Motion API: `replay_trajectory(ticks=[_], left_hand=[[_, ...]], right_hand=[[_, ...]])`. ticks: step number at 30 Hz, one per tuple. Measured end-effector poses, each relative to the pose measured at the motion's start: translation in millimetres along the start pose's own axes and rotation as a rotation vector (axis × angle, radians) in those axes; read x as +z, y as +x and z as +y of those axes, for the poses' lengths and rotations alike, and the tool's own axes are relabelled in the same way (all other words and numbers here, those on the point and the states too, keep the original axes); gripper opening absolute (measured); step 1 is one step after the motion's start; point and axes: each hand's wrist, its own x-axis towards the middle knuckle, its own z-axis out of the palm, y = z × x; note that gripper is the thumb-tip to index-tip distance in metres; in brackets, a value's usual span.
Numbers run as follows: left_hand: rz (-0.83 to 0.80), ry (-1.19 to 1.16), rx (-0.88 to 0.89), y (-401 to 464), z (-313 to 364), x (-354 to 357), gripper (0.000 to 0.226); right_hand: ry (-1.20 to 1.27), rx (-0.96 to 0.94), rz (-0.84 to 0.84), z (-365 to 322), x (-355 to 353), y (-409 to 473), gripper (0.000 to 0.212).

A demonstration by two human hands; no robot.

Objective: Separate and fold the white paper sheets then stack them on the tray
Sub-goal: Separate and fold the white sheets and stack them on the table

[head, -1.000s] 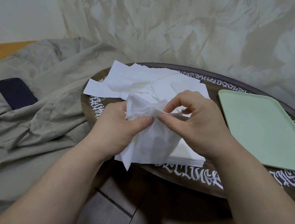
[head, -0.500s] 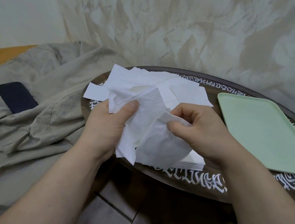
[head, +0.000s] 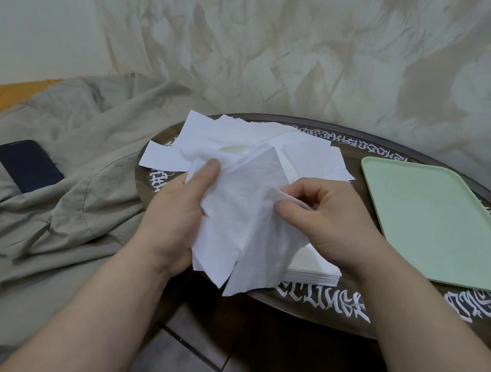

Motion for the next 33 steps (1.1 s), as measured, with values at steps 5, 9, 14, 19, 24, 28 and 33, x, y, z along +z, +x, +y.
replay_trajectory(ticks=[5, 9, 14, 19, 24, 28, 33], left_hand=[[0.003, -0.062, -0.075, 4, -2, -2, 0.033], [-0.081, 0.058, -0.019, 5, -4, -5, 0.027], [0.044, 0.279, 0.167, 6, -5, -7, 0.04], [0.372, 0.441, 0.492, 25, -8, -26, 0.023], [0.186, 0.626, 0.532, 13, -16, -10, 0.036], [-0.012, 0.572, 0.331, 5, -22, 3, 0.019], [-0.1, 0.165, 0.097, 4, -12, -2, 0.014]], right_hand=[[0.015, 0.018, 0.1, 3, -1, 2, 0.014], [0.024, 0.038, 0.163, 6, -2, 5, 0.015], [0.028, 0.077, 0.234, 7, -8, 7, 0.02], [0.005, 0.11, 0.349, 4, -19, 7, 0.018], [0.201, 0.085, 0.222, -5, -8, 2, 0.018], [0.336, 0.027, -0.074, -11, 0, -4, 0.01], [0.322, 0.008, -0.211, -14, 0, -9, 0.005]])
